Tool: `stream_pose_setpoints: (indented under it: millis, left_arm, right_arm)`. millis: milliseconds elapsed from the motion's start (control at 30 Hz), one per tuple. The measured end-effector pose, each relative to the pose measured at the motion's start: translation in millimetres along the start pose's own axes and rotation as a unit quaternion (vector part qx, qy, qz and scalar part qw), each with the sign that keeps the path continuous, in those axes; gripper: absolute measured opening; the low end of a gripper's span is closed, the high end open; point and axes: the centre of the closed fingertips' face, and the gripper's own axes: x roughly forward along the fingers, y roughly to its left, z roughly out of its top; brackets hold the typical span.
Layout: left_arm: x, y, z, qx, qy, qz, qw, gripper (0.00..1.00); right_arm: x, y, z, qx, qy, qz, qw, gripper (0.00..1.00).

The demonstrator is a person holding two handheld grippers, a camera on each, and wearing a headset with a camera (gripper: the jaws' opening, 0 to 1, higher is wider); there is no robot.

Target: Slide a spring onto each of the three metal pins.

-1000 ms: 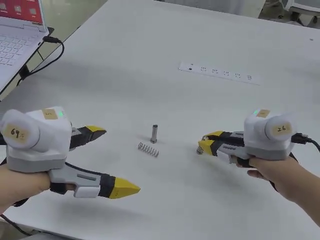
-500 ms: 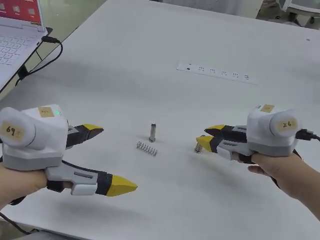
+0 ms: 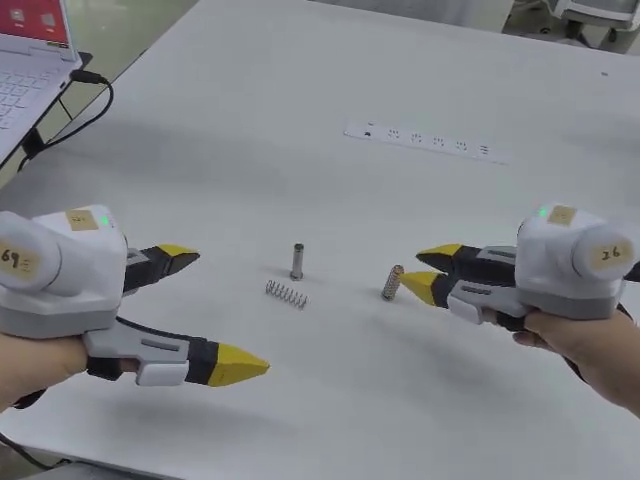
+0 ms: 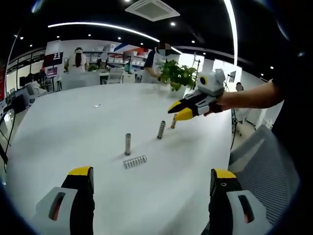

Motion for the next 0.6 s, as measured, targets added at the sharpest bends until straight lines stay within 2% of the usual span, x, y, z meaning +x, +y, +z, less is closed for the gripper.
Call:
stream_pose_setpoints:
  millis: [233, 600]
  left_arm:
    - [-0.7, 1.6, 0.1, -0.002, 0.000, 0.001, 1.0000, 0.97]
    - [-1.9, 2.3, -0.3, -0.002, -0.002, 0.001, 1.0000, 0.97]
  right_arm:
    - [-3.3, 13.9, 6.9, -0.011, -0.012, 0.015, 0.9998, 0.18]
    - [5.1, 27.8, 18.0, -0.012, -0.025, 0.034, 0.9990, 0.18]
